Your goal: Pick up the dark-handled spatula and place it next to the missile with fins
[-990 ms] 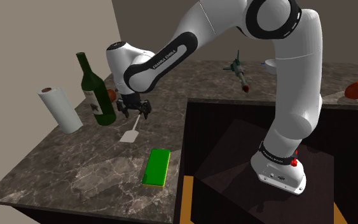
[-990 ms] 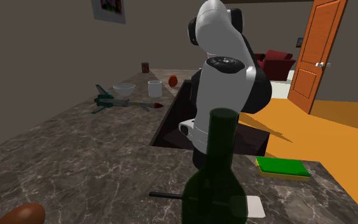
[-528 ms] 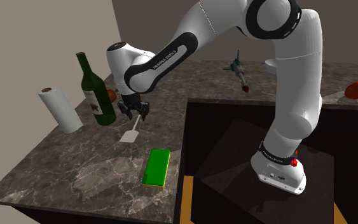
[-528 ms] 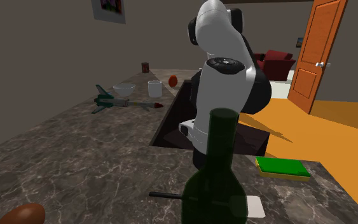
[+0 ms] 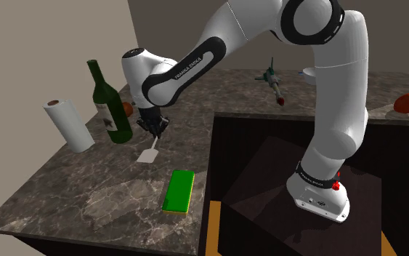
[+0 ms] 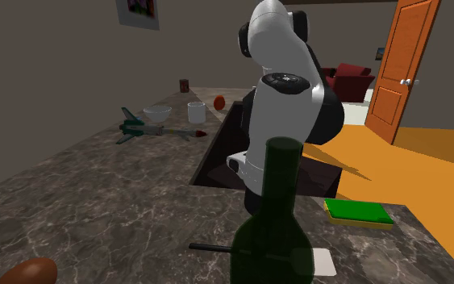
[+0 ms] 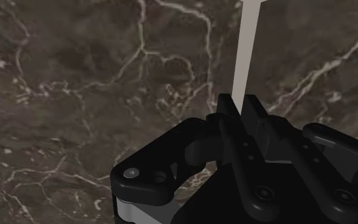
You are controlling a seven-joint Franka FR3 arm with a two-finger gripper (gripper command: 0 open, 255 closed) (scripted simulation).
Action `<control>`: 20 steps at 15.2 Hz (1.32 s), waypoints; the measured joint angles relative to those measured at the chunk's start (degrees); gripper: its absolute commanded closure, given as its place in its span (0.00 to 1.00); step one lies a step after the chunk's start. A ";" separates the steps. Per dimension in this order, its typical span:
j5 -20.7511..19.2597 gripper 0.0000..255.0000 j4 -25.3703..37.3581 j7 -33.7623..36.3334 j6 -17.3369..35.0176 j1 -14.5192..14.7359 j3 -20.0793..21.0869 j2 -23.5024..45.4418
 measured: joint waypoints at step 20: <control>4.36 1.00 6.82 -3.31 -11.45 -1.01 1.87 -5.64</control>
